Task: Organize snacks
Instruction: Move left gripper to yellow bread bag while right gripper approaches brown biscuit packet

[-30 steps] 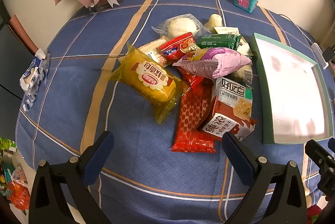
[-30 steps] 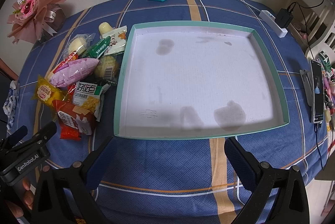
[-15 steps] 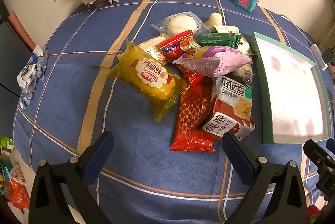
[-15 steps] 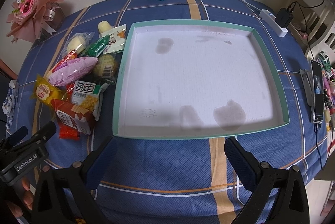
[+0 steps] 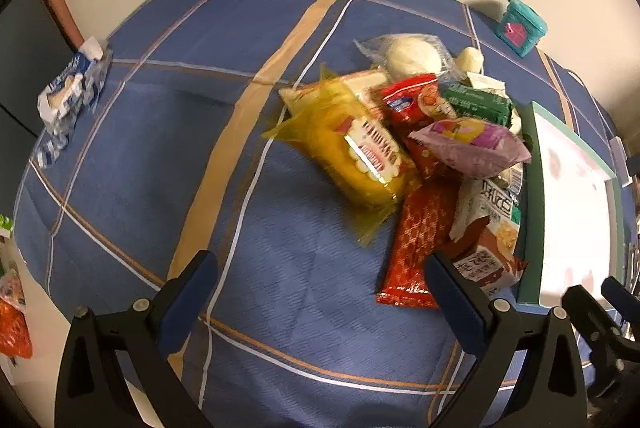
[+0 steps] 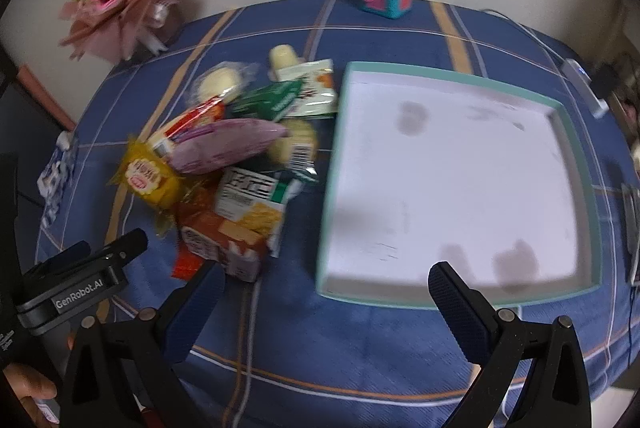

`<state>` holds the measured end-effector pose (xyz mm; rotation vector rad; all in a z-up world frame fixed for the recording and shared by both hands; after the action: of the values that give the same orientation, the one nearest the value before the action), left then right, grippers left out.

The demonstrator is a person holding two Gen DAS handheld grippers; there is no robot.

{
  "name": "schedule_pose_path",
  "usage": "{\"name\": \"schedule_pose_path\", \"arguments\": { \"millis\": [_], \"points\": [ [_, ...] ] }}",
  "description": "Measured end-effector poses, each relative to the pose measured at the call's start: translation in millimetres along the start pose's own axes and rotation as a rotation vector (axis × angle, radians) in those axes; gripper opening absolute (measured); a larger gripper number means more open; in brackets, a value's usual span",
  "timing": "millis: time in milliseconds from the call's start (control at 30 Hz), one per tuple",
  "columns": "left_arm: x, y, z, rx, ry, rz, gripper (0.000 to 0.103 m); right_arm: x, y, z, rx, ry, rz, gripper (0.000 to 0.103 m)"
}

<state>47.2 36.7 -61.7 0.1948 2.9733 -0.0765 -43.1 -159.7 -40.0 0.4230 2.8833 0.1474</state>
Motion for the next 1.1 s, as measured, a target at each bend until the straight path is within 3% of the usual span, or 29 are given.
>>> {"name": "schedule_pose_path", "arguments": {
  "millis": [467,733,867,1100],
  "points": [
    [-4,35,26,0.026,0.087,-0.089,0.103,2,60,35,0.159,0.04,-0.278,0.102],
    [-3,49,35,0.05,0.095,-0.105,0.103,7,88,57,0.242,0.053,-0.406,0.095],
    [-2,52,38,0.062,0.096,-0.102,0.103,9,93,61,0.261,0.047,-0.423,0.082],
    [-4,55,31,0.078,0.088,-0.109,0.103,7,92,54,0.206,0.029,-0.397,0.06]
  ]
}}
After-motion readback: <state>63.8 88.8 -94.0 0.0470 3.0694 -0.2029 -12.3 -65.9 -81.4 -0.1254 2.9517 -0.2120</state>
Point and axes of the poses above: each gripper's, at about its wrist camera, not at the fingertips, and z roughly the way its jaws point, y to its left, x to its underside, the point moved 3 cm from there along z, roughly the way its jaws point, and after that the axes turned 10 degrees about y, right-handed, at the moved point
